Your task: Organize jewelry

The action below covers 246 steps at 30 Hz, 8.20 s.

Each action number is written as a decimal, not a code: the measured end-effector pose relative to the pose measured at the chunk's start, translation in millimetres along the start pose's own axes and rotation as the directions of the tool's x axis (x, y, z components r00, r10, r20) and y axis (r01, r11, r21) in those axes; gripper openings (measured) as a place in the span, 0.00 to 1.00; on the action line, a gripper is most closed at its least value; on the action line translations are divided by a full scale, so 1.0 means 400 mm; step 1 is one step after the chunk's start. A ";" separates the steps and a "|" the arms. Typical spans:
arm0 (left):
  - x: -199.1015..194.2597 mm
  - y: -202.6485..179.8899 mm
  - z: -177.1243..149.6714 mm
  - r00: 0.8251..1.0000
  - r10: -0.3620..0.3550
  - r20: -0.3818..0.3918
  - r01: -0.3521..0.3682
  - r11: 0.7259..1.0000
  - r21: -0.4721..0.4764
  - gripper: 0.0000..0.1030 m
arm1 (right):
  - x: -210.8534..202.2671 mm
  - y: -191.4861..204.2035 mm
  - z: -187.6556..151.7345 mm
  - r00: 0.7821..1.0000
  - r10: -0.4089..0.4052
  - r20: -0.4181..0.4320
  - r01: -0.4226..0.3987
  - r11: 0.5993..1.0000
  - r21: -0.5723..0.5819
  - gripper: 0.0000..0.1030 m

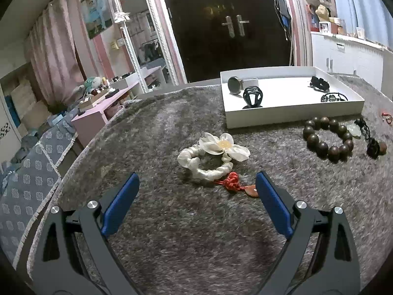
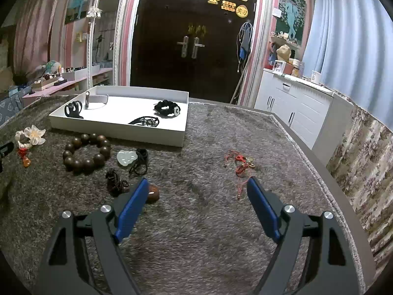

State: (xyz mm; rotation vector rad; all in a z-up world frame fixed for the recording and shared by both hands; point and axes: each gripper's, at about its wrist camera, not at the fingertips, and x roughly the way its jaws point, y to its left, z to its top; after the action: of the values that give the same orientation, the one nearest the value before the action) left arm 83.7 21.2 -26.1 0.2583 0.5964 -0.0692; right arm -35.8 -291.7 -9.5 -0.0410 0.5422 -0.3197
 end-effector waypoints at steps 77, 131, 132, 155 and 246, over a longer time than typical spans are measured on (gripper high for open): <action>-0.020 -0.034 0.007 0.960 -0.265 -0.089 0.251 0.957 -0.144 0.07 | -0.028 0.203 -0.008 0.978 0.167 -0.124 -0.182 0.975 -0.126 0.22; -0.010 -0.141 0.350 0.972 -0.230 0.054 0.229 0.973 0.024 0.07 | 0.030 0.068 0.307 0.969 0.243 0.046 -0.241 0.969 -0.054 0.22; 0.016 -0.152 0.367 0.975 -0.217 0.048 0.216 0.976 0.028 0.07 | 0.058 0.070 0.326 0.969 0.244 0.036 -0.242 0.969 -0.055 0.22; 0.419 -0.333 0.418 0.962 -0.219 -0.164 0.229 0.972 0.045 0.07 | 0.501 0.176 0.351 0.963 0.123 -0.241 -0.164 0.974 -0.157 0.23; 0.277 0.040 0.059 0.965 -0.097 -0.243 0.100 0.995 0.000 0.13 | 0.379 -0.144 0.072 0.940 -0.029 -0.340 0.023 1.000 -0.021 0.10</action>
State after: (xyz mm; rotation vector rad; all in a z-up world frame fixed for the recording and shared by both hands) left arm 190.6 31.7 -66.2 0.2510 0.8532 -0.1388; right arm 84.7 -394.7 -53.8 -0.0086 0.8889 -0.3504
